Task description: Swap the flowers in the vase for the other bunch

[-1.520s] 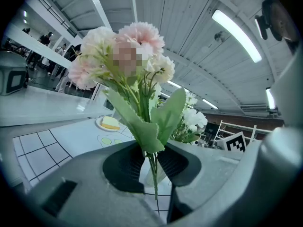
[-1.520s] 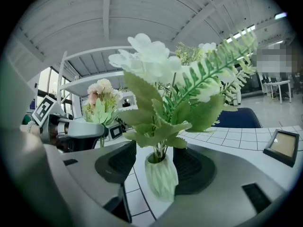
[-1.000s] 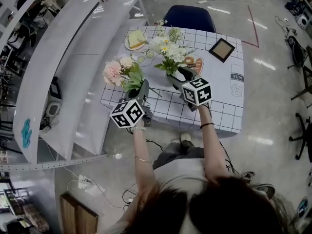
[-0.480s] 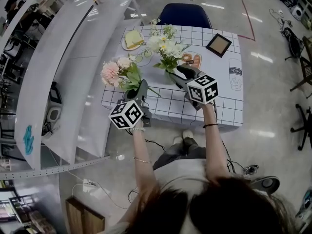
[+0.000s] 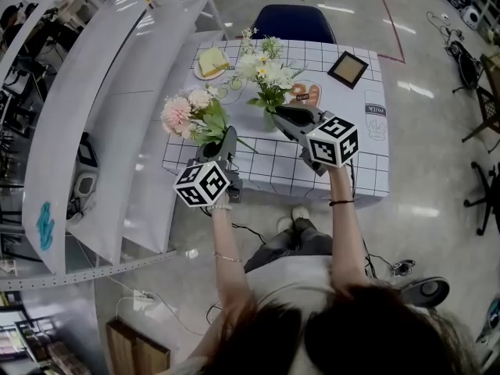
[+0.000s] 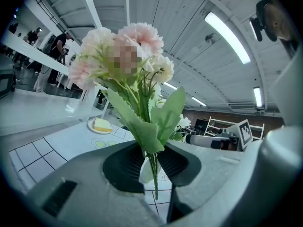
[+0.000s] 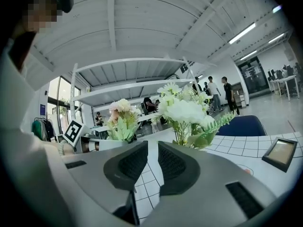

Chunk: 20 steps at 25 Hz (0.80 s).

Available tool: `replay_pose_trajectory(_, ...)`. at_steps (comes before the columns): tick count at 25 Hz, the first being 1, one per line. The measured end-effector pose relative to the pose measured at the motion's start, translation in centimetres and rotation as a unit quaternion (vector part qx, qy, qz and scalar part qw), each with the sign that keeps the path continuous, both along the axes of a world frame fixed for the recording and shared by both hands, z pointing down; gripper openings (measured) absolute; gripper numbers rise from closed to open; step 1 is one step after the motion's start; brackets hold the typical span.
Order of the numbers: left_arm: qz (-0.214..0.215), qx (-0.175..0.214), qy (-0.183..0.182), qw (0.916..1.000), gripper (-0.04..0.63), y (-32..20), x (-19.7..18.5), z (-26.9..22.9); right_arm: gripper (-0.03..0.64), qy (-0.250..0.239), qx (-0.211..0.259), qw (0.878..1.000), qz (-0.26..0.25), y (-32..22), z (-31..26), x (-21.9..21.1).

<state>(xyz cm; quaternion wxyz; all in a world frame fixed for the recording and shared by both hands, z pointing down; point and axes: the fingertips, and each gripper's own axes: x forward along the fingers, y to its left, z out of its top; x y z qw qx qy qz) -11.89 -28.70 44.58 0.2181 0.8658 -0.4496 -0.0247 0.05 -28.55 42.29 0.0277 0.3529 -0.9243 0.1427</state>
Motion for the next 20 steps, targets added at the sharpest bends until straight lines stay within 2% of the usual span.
replay_pose_trajectory(20,0.037,0.03,-0.014,0.9988,0.077,2.2,-0.5,-1.0,0.012,-0.031,0.043,0.998,-0.016,3.4,-2.7,-2.4)
